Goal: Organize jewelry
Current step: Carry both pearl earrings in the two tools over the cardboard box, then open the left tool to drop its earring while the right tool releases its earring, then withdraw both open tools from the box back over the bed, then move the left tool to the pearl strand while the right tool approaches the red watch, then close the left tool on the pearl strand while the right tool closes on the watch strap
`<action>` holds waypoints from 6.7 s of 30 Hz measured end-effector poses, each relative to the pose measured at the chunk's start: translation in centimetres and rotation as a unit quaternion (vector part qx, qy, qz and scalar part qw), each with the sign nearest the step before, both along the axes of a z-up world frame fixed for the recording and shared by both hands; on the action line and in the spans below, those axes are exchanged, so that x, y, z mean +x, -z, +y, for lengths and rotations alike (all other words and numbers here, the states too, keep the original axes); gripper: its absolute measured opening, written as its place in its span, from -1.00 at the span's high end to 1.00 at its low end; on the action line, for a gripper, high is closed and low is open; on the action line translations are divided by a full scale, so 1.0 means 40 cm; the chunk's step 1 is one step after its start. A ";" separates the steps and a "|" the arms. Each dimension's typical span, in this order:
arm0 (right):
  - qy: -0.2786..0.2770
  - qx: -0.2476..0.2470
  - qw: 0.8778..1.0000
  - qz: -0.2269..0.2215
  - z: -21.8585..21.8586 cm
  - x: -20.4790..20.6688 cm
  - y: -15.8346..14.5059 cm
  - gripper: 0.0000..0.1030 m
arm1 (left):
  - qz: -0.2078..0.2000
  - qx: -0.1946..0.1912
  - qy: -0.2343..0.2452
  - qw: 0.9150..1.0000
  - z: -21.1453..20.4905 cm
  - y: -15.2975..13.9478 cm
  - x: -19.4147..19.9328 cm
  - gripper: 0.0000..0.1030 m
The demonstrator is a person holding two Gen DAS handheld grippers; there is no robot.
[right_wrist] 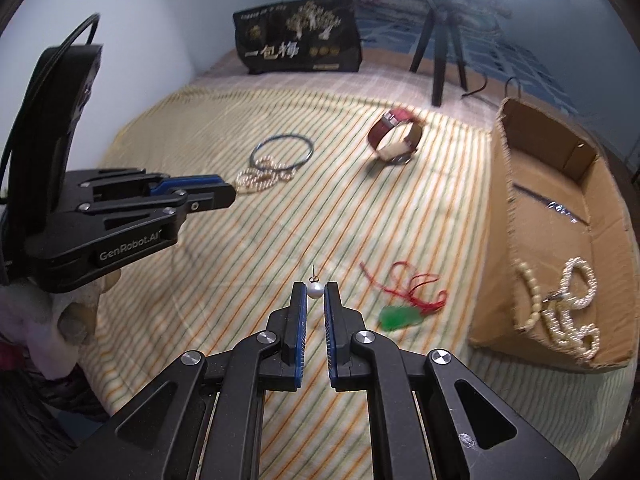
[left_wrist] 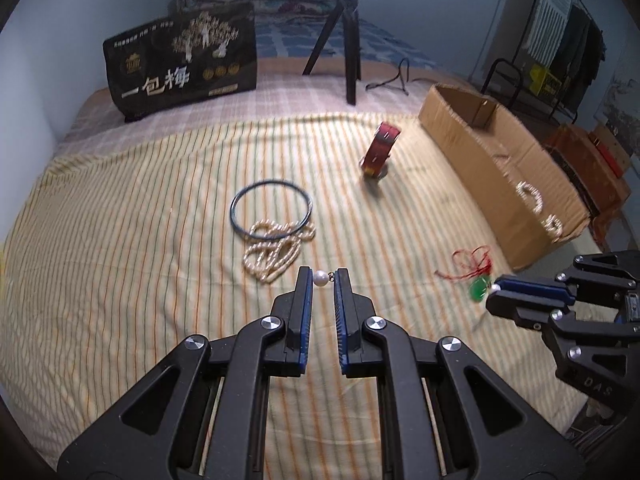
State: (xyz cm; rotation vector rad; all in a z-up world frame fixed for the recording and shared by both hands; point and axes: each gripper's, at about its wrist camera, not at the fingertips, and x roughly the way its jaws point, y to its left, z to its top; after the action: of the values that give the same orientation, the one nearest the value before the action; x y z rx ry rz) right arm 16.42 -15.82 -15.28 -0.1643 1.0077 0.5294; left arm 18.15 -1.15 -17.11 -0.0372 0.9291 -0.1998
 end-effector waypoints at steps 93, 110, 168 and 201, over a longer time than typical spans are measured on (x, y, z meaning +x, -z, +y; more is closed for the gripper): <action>0.271 0.024 0.960 -0.062 -0.441 0.251 -0.111 -0.37 | -0.056 -0.022 0.095 0.994 -0.429 -0.098 0.099 0.02; 0.241 0.030 0.967 -0.079 -0.354 0.216 -0.160 -0.46 | -0.044 -0.015 0.034 0.998 -0.214 -0.104 0.081 0.02; 0.127 0.075 0.987 0.059 0.058 0.350 0.036 -0.46 | 0.052 -0.004 -0.044 0.998 0.076 0.145 0.145 0.03; 0.156 0.095 0.980 0.074 0.046 0.406 0.089 0.91 | 0.030 -0.011 -0.062 0.998 0.119 0.098 0.121 0.91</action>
State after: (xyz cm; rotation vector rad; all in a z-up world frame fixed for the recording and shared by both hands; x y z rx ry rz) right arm 32.64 -13.97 -18.86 0.2036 1.0975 0.3514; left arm 23.00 3.61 -21.04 -0.1219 0.9812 -0.0939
